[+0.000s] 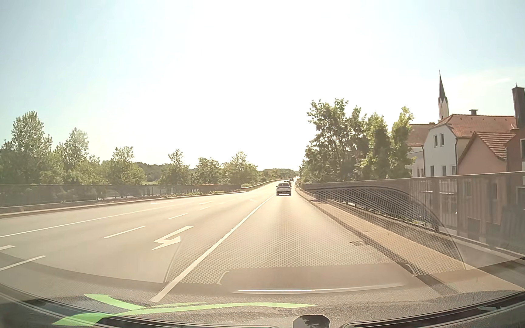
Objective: Follow the waypoints while adhering to traffic rules and regulations
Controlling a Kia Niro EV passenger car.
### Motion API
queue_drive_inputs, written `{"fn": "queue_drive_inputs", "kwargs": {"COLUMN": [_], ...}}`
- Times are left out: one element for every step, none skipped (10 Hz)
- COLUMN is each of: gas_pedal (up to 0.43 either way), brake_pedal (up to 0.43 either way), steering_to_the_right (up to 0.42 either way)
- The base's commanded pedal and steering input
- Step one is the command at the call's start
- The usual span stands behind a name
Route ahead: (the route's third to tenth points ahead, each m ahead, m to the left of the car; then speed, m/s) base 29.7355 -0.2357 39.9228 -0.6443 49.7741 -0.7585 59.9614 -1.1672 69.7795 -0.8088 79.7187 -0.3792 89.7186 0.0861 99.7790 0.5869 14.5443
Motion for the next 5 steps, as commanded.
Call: {"fn": "queue_drive_inputs", "kwargs": {"gas_pedal": [0.209, 0.209, 0.209, 0.209, 0.177], "brake_pedal": [0.000, 0.000, 0.000, 0.000, 0.000], "steering_to_the_right": [0.001, 0.000, -0.001, -0.003, -0.003]}}
